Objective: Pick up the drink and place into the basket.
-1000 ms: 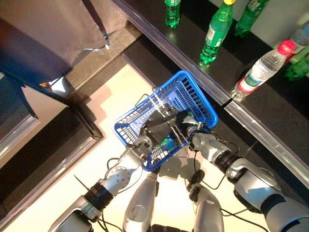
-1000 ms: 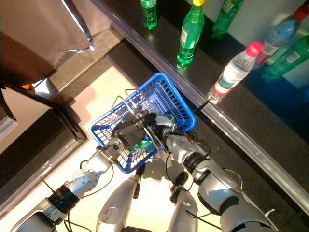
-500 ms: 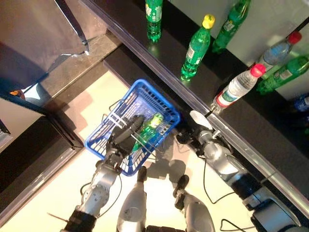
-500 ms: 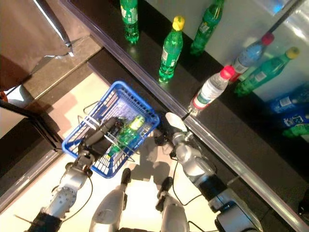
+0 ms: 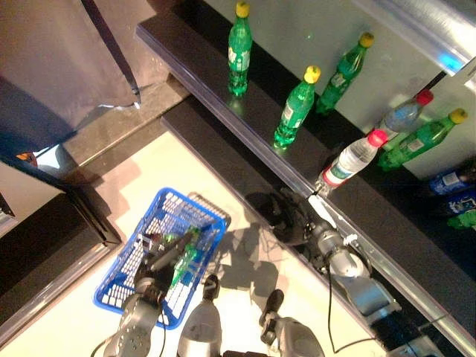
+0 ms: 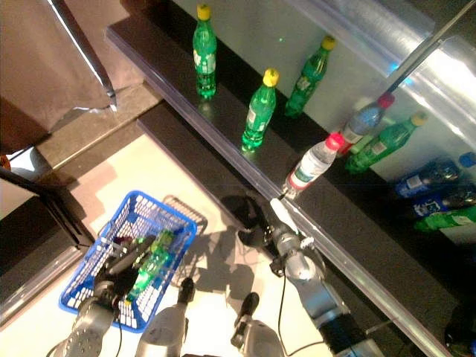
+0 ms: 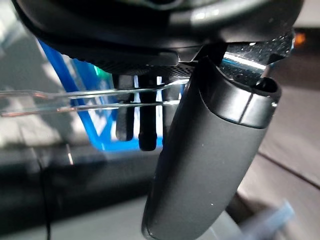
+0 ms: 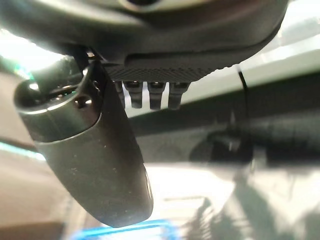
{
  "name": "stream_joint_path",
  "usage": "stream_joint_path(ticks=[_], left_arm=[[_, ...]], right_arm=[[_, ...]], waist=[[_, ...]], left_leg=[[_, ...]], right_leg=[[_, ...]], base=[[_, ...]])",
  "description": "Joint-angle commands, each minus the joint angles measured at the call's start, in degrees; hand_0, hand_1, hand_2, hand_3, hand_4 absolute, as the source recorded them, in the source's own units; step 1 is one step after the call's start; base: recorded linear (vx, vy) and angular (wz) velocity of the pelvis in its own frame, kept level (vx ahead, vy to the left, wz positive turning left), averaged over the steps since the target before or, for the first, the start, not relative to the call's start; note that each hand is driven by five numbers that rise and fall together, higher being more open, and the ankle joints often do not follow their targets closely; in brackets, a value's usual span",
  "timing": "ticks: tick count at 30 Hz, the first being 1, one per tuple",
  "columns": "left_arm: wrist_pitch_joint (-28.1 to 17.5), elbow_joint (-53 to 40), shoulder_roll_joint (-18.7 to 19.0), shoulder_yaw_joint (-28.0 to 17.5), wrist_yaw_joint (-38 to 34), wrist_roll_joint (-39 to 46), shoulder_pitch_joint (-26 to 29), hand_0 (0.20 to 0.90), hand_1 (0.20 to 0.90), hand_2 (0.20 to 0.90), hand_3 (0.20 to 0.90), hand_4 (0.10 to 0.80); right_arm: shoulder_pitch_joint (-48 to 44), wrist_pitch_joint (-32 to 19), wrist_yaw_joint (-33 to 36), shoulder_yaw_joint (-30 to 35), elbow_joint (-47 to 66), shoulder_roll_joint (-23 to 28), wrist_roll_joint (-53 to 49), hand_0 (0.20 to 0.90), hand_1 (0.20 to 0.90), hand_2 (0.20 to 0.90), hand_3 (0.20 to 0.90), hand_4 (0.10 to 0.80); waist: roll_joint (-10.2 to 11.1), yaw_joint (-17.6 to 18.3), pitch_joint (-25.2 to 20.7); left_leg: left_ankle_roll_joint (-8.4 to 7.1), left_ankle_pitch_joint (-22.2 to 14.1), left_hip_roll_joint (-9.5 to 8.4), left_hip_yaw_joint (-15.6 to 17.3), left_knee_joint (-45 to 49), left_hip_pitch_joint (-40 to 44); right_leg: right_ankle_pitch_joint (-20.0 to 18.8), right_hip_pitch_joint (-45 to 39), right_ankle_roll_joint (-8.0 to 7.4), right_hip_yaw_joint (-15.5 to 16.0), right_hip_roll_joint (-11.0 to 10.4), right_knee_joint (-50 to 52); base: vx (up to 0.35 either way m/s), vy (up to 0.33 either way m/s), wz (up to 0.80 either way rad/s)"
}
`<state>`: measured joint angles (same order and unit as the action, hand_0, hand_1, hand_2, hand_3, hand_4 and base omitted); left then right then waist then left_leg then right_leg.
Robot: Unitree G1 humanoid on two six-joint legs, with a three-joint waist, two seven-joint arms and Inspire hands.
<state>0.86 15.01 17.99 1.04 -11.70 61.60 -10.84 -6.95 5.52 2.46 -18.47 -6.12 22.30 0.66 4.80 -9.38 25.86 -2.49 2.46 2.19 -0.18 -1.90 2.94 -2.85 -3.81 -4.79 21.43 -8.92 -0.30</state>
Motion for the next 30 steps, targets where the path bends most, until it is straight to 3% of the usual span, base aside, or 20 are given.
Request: stream_joint_path(ticks=[1,7,15,30], left_arm=[[-10.99,-4.7,-1.97,-0.24,7.68,-8.08,2.07,0.3,0.3,0.3,0.2,0.1],[-15.18,15.52,-4.39,0.35,9.63,-11.0,1.97,0.3,0.3,0.3,0.2,0.1],[-14.89,34.62,-6.56,0.7,8.43,-12.8,5.99,0.3,0.3,0.3,0.2,0.1],[-15.59,44.88,-7.94,2.02,11.49,-14.6,9.67,0.3,0.3,0.3,0.2,0.1]], right_arm=[[5.05,-9.46,-4.67,-1.29,-0.68,-1.96,-15.14,0.9,0.9,0.9,0.9,0.8],[12.46,-10.26,-11.95,-1.56,-13.87,-4.99,-20.67,0.9,0.9,0.9,0.9,0.8],[10.39,-8.36,-10.04,-0.72,-36.17,-7.59,-20.74,0.9,0.9,0.9,0.9,0.8],[8.25,-8.07,-11.98,3.35,-55.33,-10.34,-22.07,0.9,0.9,0.9,0.9,0.8]], waist=[[-3.46,1.28,-16.8],[-3.62,3.96,-18.21],[-3.39,5.21,-19.12],[-3.85,6.35,-19.79]], left_leg=[[0.32,-0.03,-1.03,0.87,-1.63,-0.25],[-0.06,-0.06,-0.55,2.91,-2.32,0.17],[-0.57,-0.17,-0.3,4.07,-3.1,0.6],[-0.29,-1.04,-0.76,4.83,-3.1,1.14]], right_leg=[[2.98,-2.55,-0.68,-2.36,1.57,1.88],[2.78,-2.65,-0.85,-3.21,1.77,0.87],[2.19,-3.41,-0.68,-3.72,2.17,-1.23],[2.61,-3.71,-0.15,-4.91,2.82,-1.68]], base=[[0.0,0.0,0.0],[-0.056,0.013,-0.05],[-0.041,-0.008,-0.11],[-0.014,0.003,-0.04]])
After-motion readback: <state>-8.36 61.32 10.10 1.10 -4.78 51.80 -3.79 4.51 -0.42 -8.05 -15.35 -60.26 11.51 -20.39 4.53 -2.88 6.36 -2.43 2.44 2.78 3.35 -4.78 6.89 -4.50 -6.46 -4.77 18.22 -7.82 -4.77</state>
